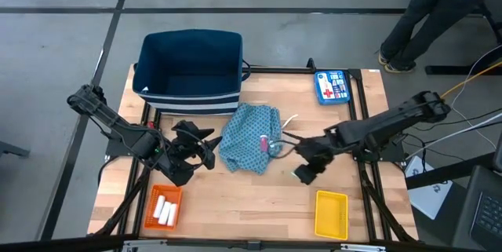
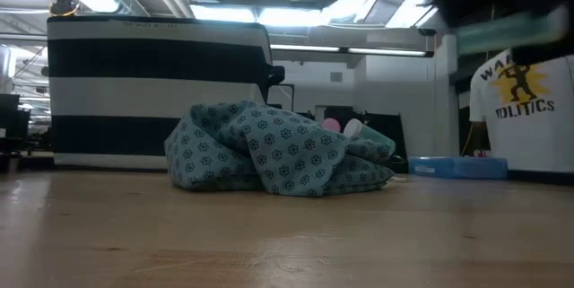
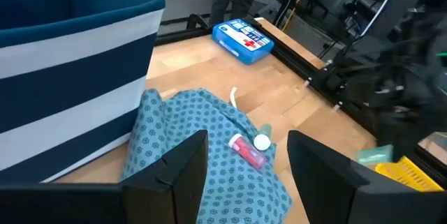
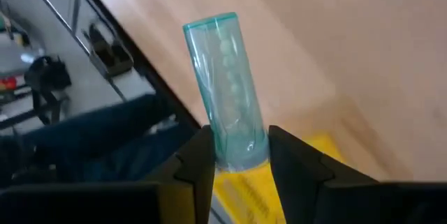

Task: Pick & Place Medicine items
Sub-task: Put the bottom green pill bottle into the yellow bin

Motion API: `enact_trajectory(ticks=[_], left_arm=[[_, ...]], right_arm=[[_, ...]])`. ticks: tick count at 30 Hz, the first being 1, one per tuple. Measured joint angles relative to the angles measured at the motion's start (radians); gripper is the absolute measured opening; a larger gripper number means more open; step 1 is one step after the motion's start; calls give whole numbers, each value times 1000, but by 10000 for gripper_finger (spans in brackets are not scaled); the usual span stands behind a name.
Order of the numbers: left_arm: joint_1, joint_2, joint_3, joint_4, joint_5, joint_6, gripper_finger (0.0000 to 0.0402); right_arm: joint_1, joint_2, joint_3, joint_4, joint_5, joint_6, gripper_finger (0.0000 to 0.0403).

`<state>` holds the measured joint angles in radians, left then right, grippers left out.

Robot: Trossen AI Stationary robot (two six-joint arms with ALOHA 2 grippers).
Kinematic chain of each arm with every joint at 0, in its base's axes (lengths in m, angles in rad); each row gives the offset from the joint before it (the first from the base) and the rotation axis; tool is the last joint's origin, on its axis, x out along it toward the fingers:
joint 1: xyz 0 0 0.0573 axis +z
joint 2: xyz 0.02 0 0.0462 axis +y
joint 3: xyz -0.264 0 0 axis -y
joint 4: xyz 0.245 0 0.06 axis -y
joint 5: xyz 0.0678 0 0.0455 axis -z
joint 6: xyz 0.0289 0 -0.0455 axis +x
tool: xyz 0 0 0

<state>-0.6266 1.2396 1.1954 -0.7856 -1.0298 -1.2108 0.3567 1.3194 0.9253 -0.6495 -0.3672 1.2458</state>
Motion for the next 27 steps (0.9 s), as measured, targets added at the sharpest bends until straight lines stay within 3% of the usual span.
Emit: enact_trajectory(ticks=[6, 16, 27], left_arm=[[1, 0, 0, 1, -1, -5, 194], [1, 0, 0, 0, -15, -6, 194], [19, -1, 0, 0, -24, -14, 194]], right_arm=[[152, -73, 0, -105, -9, 106, 119], [373, -21, 0, -159, 12, 143, 121], [446, 67, -76, -158, 74, 74, 121]])
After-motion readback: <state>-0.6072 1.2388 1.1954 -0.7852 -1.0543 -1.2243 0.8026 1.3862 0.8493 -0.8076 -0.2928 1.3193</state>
